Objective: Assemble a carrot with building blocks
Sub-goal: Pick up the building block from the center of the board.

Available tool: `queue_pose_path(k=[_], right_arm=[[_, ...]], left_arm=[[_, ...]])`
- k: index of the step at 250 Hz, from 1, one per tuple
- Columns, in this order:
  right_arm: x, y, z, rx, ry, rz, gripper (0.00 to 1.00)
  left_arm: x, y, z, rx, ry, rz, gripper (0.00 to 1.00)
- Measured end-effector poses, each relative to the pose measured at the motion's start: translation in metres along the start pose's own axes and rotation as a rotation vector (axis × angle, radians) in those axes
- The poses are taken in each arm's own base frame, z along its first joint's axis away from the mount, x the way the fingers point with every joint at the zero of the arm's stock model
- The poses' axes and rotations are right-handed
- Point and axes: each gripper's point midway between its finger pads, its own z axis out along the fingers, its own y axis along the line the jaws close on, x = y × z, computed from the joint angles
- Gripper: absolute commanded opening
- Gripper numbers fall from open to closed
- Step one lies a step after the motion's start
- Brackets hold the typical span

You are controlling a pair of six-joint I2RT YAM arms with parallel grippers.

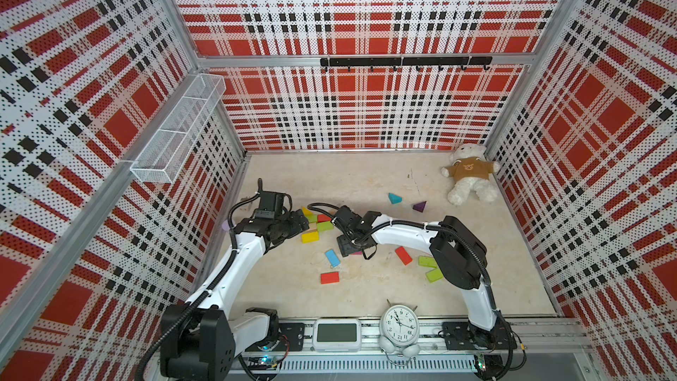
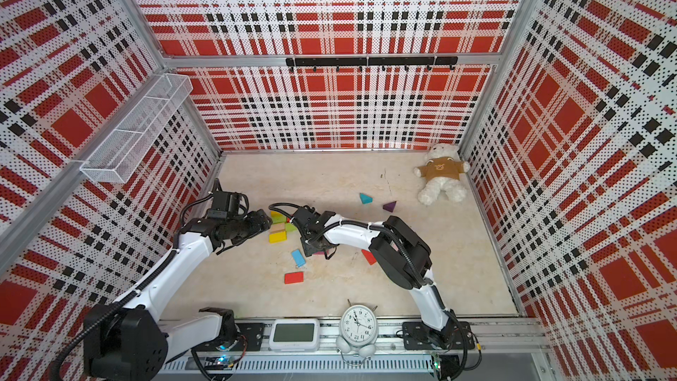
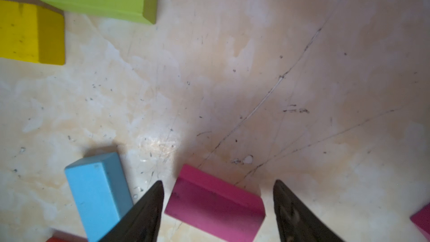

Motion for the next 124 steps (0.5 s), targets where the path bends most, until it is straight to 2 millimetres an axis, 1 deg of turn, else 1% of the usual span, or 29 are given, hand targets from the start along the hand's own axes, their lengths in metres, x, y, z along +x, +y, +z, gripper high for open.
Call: queue_pose_path(k=[17,34,49,76,124], right_arm=[[0.0024,-0.0011,0.0012,0.006,0.01,0.004,0.71],[0.0044,-0.0019,0.0018,0.011,0.017,0.007,0.65],[0.0052,-0.0023,0.0021,0.014,0.021,0.018,0.58],[0.0049,-0.0016,0.0019,0.015,0.024,0.024,0.49],[0.0039,-0.0001,0.0023,0.014,0.025,0.026,0.48]], left_arm=[[0.0012,0.0009,0.0016,0.002,0.006,-0.001,0.83],[0.0019,0.0011,0.0028,0.006,0.012,-0.001,0.83],[0.0018,0.001,0.0031,0.009,0.014,-0.001,0.83],[-0.0006,0.001,0.0029,0.015,0.007,-0.002,0.83],[-0.0017,-0.0005,0.0027,0.029,0.008,-0.004,0.83]])
